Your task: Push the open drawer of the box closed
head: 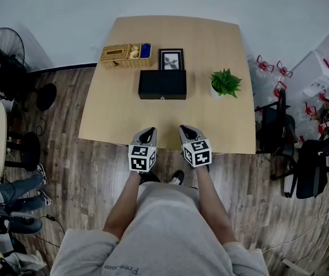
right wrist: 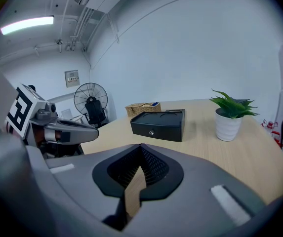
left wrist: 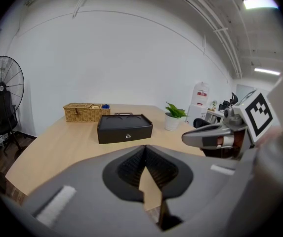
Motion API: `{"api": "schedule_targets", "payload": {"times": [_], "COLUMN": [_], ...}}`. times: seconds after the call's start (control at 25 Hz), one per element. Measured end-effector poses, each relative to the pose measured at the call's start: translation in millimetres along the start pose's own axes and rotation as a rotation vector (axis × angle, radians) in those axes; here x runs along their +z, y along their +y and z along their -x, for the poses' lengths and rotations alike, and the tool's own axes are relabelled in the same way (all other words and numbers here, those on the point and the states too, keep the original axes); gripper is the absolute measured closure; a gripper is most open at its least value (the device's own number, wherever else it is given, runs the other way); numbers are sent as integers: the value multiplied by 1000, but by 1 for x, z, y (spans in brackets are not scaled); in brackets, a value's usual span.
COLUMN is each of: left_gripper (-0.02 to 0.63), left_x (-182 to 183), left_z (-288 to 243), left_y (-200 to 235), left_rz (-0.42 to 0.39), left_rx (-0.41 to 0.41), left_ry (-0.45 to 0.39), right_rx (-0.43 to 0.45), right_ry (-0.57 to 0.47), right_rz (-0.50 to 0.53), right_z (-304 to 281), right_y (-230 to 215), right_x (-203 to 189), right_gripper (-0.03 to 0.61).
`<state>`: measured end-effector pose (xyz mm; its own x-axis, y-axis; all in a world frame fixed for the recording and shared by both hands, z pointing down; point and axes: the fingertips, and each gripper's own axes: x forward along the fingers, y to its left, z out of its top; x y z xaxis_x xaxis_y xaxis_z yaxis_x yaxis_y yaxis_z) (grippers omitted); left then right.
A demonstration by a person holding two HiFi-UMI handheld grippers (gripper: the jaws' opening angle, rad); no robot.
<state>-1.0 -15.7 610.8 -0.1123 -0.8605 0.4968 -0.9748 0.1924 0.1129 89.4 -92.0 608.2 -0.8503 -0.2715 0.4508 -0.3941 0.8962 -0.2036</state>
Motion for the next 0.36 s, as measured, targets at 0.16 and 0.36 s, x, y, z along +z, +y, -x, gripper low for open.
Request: {"api": "schedule_targets", "payload": {"times": [0.16,0.36], "left_gripper": [561,561], "left_x": [0,1], "left_z": [0,-1], "left_y": [0,1], "left_rz": [1,6], "left_rx": [2,2], "left_ry": [-1,-1], "right_rx": [2,1], "right_ry": [-1,3], "right_rz": [2,5], "right_z": [0,-1], "right_y": [0,0], "right_x": [0,1], "right_gripper": [577,577]}}
